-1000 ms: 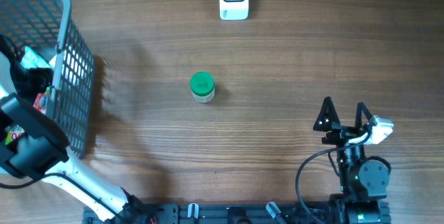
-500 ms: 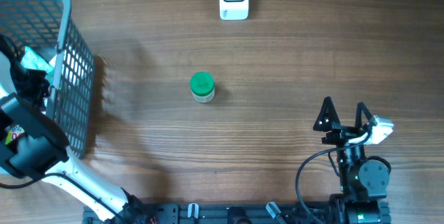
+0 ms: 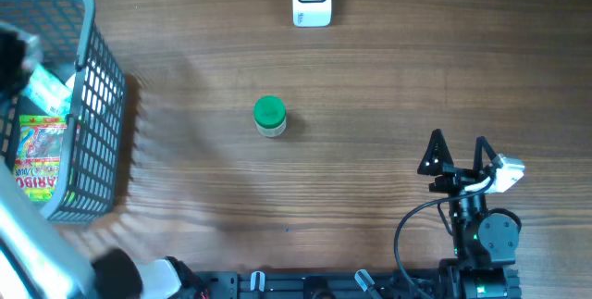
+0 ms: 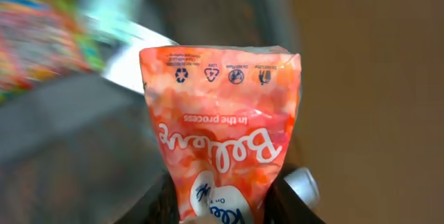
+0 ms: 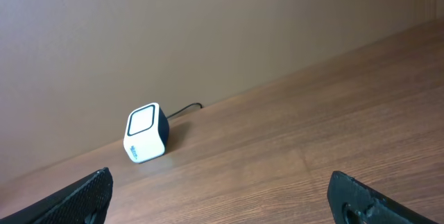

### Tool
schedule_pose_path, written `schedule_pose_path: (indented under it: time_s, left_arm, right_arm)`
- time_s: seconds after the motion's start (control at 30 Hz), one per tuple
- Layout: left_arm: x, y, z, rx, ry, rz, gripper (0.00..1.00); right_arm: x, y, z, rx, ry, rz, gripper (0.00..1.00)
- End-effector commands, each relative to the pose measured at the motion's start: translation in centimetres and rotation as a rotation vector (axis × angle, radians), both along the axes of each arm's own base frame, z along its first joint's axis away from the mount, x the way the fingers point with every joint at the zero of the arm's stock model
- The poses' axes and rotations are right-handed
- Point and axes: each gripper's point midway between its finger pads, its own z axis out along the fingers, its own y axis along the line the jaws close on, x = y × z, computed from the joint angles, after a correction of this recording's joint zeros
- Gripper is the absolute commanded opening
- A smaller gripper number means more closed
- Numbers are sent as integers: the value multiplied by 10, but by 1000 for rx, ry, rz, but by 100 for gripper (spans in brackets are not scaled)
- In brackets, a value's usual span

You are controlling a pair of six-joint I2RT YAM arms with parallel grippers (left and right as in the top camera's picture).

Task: Scan the item barcode
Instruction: 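Grasp the red-white snack pack in the basket with left gripper, then place the snack pack on the table right of the jar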

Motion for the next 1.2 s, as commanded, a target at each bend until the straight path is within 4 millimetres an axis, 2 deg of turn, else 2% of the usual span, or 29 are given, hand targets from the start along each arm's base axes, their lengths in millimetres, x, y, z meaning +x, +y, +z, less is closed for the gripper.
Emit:
schedule_pose_path:
  time_s: [0.0,0.07,0.13,0.23,0.3,0.37,0.4,0.43,0.53,0.67,0.77,0.9,1.1,1.17]
  left_arm:
    - [15,-117,23,-26,-85,-350,31]
    - [21,-188,20,3,-80,-547,31]
    - [21,-252,7,36,-52,-712,31]
    - [16,-325,-24,111,25,-875,31]
    - [13,-360,-52,174,91,-943,31]
    - [10,-387,-77,205,151,-999,31]
    - [8,-406,-101,219,209,-1040,31]
    - [6,-417,-117,230,249,-1063,31]
    - [7,-437,-165,258,361,-1098,31]
    - [23,-432,-218,324,484,-1011,31]
    - [24,-437,-246,339,538,-1018,31]
    - [15,-444,-271,334,603,-1044,32]
    - [-3,-433,-330,342,696,-1024,33]
    - [-14,-426,-345,344,740,-1002,32]
  right_arm:
    - [0,-2,0,-14,1,-13,100]
    - [0,-2,0,-14,1,-13,100]
    - [0,-2,0,-14,1,-13,100]
    - [0,-2,0,-14,1,-13,100]
    - [0,-2,0,-14,1,-13,100]
    - [0,-2,0,-14,1,-13,100]
    - [0,-2,0,-14,1,-13,100]
    - [0,-2,0,-14,1,-13,100]
    - [0,-2,0,-13,1,-13,100]
    - [0,-2,0,-13,1,-13,100]
    - [0,-2,0,-14,1,-13,100]
    - [0,-2,0,-14,1,-13,100]
    - [0,-2,0,-14,1,-13,100]
    - [0,-2,0,-14,1,-13,100]
